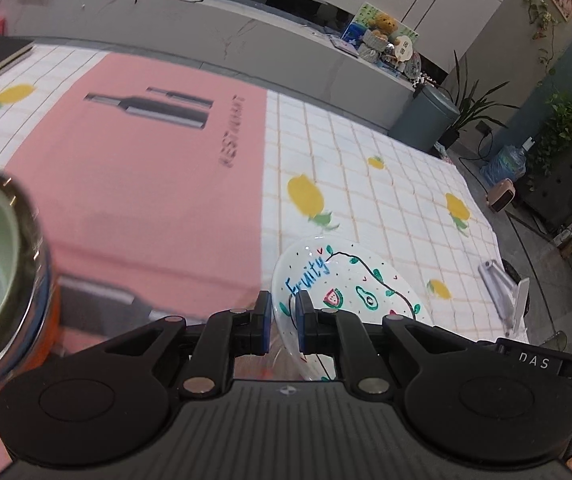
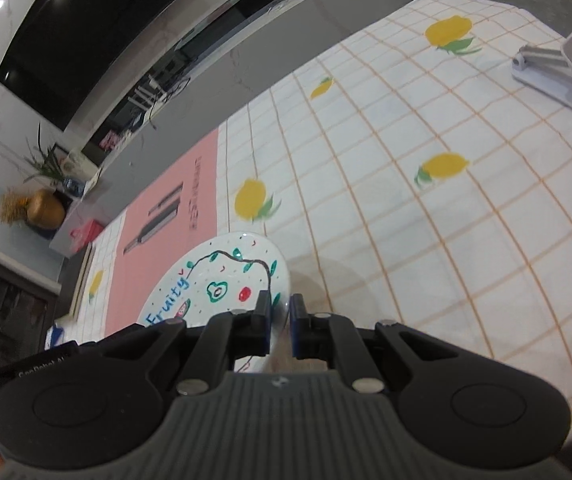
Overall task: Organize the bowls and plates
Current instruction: 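Carry the Fruity plate with both grippers toward the bowl stack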
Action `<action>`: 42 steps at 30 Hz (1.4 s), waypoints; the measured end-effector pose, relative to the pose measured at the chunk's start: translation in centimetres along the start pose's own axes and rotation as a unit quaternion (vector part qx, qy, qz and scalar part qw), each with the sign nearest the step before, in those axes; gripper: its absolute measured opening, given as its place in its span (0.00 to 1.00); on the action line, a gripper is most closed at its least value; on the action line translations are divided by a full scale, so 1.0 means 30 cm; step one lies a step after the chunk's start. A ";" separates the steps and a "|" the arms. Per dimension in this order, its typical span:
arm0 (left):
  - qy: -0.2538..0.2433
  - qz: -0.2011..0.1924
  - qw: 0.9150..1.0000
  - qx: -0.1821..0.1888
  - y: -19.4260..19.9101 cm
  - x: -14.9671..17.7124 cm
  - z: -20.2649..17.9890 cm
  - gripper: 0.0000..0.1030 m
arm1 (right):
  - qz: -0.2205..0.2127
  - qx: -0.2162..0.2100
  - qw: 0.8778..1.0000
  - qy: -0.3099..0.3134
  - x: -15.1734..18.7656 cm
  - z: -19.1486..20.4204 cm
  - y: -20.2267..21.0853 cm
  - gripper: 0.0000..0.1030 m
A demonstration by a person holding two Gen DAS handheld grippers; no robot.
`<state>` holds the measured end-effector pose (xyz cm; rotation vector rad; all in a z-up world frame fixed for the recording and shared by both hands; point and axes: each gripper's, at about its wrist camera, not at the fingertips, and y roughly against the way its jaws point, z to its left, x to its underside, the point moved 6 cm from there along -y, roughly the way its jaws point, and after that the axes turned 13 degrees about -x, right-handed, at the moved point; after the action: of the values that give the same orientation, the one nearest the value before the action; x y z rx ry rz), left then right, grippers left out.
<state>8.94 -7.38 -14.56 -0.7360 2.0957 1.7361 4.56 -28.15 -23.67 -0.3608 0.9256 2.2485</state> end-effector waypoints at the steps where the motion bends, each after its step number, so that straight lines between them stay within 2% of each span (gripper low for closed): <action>1: 0.001 0.002 1.000 0.000 0.003 0.018 0.013 0.13 | 0.003 0.000 1.000 0.002 0.015 0.000 0.001 0.07; 9: 0.006 0.020 1.000 0.002 0.000 0.105 0.059 0.13 | 0.002 -0.013 0.999 0.030 0.065 -0.004 0.014 0.06; 14: 0.006 0.026 1.000 -0.004 -0.018 0.130 0.066 0.13 | 0.018 -0.001 0.999 0.034 0.082 -0.025 -0.018 0.06; 31: -0.026 0.024 0.999 -0.036 -0.053 0.150 0.057 0.13 | 0.020 0.017 0.997 0.079 0.091 -0.015 -0.051 0.06; 42: -0.029 0.027 0.998 -0.042 -0.058 0.156 0.053 0.12 | 0.016 0.038 0.992 0.119 0.098 0.002 -0.053 0.07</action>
<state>5.99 -6.90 -18.87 -0.6493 2.0324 1.8614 3.46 -25.86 -25.87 -0.5930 1.1432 2.2241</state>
